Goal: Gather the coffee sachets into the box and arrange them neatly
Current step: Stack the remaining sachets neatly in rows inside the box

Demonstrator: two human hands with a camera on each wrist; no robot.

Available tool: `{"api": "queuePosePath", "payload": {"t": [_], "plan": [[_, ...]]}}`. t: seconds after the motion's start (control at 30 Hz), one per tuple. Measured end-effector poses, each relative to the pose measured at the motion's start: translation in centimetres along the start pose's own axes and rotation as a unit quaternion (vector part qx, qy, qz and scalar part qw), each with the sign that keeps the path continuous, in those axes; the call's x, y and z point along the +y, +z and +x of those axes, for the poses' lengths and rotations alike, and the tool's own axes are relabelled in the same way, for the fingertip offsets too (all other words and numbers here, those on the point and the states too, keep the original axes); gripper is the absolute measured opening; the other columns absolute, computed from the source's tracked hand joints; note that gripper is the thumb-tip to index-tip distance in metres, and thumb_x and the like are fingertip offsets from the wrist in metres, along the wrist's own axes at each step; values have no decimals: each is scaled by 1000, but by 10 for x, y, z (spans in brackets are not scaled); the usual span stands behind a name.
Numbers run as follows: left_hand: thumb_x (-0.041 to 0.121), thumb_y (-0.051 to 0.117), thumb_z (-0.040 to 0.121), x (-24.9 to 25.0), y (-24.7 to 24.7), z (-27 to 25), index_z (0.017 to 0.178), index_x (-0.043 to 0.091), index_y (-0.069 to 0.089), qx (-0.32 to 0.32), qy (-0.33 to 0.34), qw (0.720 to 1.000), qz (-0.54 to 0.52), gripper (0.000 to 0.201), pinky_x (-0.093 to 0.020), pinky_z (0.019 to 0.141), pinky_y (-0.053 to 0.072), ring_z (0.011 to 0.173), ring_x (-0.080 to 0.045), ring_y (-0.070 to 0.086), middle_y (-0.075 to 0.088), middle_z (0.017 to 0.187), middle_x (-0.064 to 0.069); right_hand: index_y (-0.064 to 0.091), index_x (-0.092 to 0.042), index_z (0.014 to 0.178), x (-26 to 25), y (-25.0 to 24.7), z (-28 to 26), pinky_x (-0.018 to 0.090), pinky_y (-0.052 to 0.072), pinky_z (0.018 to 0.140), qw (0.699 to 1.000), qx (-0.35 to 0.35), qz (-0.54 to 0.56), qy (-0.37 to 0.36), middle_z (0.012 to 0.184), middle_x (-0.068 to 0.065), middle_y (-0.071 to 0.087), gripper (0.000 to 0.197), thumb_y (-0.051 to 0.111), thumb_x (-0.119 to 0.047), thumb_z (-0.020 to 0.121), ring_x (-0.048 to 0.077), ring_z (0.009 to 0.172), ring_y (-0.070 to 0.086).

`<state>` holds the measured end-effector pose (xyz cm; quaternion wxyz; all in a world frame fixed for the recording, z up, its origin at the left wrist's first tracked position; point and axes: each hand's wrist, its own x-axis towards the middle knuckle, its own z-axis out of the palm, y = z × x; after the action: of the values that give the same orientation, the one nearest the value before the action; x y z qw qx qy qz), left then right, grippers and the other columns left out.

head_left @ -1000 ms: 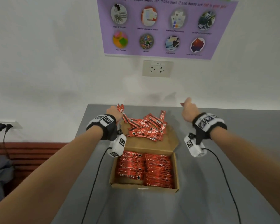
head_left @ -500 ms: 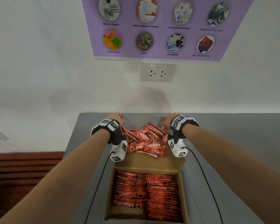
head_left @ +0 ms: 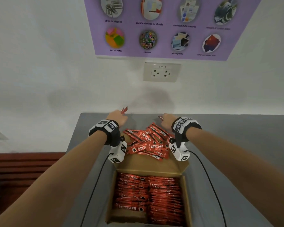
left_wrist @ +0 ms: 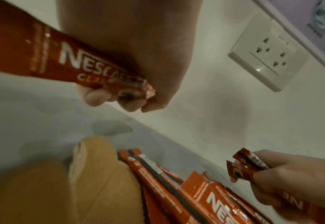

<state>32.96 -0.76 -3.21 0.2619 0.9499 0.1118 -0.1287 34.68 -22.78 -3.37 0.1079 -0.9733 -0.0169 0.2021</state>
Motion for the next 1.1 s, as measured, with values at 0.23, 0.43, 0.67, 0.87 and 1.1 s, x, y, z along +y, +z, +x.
{"api": "queuePosePath", "payload": {"t": [0.23,0.43,0.67,0.87,1.1], "plan": [[10,65,79,20,-1,-8,72,10,55,-199,85,975,48,12,-19,52,38,57,-13,50,53,65,-1,43,-13,62,-9,4,-1,26,44,62,998,-54,-5,-31,59,0,47,59,49,-69,79,13,51,43],[18,76,73,34,6,-10,70,14,46,-191,101,961,173,30,-23,58,41,61,-13,50,53,68,1,57,-11,115,-13,18,9,39,53,86,991,-104,-59,-66,98,5,68,87,71,-72,55,22,88,64],[13,75,73,38,14,-9,76,8,54,-182,116,962,165,22,-28,65,49,68,-18,56,58,74,-2,55,-12,120,-17,21,-3,40,50,91,991,-112,10,-72,109,7,67,60,75,-43,73,24,97,63],[14,76,72,39,15,-11,105,2,60,-182,117,964,156,39,-31,77,50,81,-21,58,61,92,-6,56,-8,119,-18,21,-3,41,49,92,994,-88,26,-55,112,10,65,59,79,-33,71,27,101,62],[14,72,76,39,14,-13,111,2,57,-208,111,961,146,40,-26,64,46,75,-17,57,60,92,-5,55,-1,114,-18,25,-2,38,49,91,996,-66,38,-46,113,14,63,52,79,-24,73,30,104,60]]}}
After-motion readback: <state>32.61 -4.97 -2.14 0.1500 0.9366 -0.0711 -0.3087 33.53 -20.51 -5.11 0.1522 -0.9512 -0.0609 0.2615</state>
